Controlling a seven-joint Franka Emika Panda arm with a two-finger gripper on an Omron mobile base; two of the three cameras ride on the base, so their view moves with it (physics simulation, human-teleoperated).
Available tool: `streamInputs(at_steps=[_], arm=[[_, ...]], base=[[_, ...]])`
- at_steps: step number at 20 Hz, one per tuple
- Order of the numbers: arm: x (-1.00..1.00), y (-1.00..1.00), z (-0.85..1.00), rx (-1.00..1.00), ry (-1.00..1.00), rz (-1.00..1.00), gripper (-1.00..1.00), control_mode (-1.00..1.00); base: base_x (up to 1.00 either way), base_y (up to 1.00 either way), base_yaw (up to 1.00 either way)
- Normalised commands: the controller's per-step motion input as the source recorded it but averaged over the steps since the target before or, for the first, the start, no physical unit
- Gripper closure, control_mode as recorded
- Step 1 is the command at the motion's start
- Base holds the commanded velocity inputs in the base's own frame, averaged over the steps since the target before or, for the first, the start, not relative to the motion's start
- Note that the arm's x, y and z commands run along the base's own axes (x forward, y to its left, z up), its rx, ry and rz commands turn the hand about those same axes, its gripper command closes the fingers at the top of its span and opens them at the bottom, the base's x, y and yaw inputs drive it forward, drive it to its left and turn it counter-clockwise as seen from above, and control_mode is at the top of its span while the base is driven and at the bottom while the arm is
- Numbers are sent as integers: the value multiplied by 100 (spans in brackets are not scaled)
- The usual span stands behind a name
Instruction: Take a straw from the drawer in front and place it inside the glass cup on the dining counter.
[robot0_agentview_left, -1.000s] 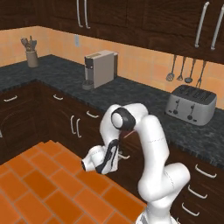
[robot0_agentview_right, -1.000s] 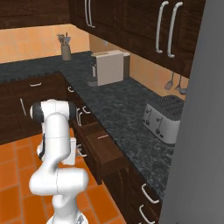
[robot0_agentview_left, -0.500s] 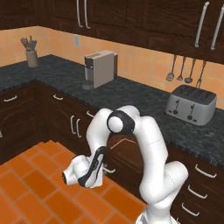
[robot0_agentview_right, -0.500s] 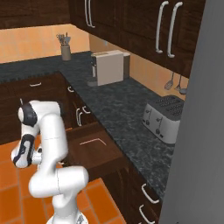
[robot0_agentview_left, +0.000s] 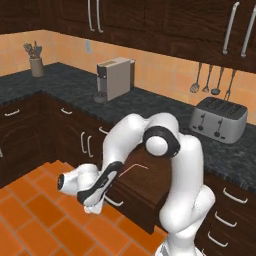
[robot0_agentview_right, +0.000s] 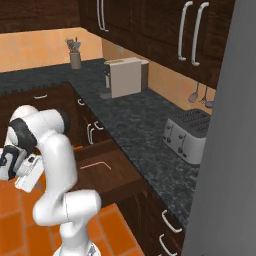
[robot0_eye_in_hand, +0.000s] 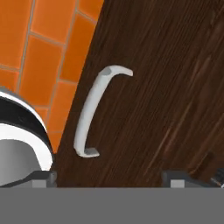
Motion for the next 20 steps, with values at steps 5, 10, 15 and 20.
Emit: streamInputs(at_steps=[5, 10, 15, 20], arm=[[-39, -11, 100, 46, 34, 0, -100, -100], [-3, -59, 99, 36, 24, -4, -100, -100], [63, -73, 36, 13, 9, -9, -100, -100], [78, -45, 2, 6, 5, -8, -100, -100]], base=[[0, 0, 0], [0, 0, 0], [0, 0, 0], [0, 0, 0]])
